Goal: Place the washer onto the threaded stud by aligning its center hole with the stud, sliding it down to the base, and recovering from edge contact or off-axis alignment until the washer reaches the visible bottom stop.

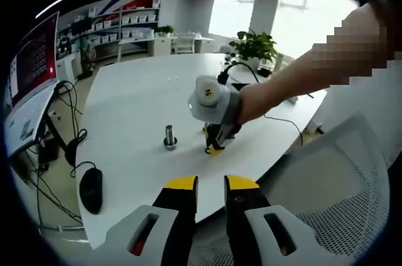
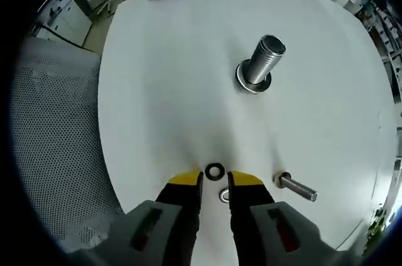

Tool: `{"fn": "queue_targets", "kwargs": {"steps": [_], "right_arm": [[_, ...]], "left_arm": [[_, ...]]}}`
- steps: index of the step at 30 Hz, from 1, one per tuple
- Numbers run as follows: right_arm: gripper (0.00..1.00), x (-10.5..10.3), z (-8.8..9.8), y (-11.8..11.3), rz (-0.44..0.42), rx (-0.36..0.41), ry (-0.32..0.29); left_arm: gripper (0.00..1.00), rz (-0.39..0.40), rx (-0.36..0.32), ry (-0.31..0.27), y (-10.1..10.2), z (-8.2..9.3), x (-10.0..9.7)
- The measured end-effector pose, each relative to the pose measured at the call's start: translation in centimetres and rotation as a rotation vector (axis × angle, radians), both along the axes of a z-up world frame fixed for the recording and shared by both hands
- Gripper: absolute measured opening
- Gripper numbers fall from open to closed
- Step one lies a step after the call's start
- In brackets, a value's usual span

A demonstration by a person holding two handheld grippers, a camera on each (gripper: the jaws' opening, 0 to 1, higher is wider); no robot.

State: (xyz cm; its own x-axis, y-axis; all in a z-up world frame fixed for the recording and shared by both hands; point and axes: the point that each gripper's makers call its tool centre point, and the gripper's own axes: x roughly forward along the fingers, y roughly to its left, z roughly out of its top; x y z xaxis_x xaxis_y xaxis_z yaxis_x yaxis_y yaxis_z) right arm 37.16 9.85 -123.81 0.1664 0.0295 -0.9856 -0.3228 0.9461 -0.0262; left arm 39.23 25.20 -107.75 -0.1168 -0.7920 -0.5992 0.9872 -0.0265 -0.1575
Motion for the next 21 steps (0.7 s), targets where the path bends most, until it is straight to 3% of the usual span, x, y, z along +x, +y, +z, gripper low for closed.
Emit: {"fn": "queue_targets", "kwargs": {"steps": [6, 15, 17, 21], "right_arm": [[0.17, 0.04, -0.2, 0.36, 0.057, -0.017, 0.015], [0.15, -0.03, -0.27, 0.52, -0.008, -0.024, 0.037], [0.15, -0.04, -0.23, 0.58, -0.067, -0.033, 0.016], [0.15, -0.29, -0.17, 0.91, -0.081, -0.056, -0.04]], "left_arm": [[0.14, -0.001, 0.002, -0.004, -0.07, 0.03, -0.01], [0.14, -0.005, 0.009, -0.009, -0.02, 0.02, -0.03], [0.14, -0.001, 0.012, -0.008, 0.04, -0.12, 0.03], [0.14, 0.001, 0.02, -0.005, 0.16, -0.36, 0.11]]}}
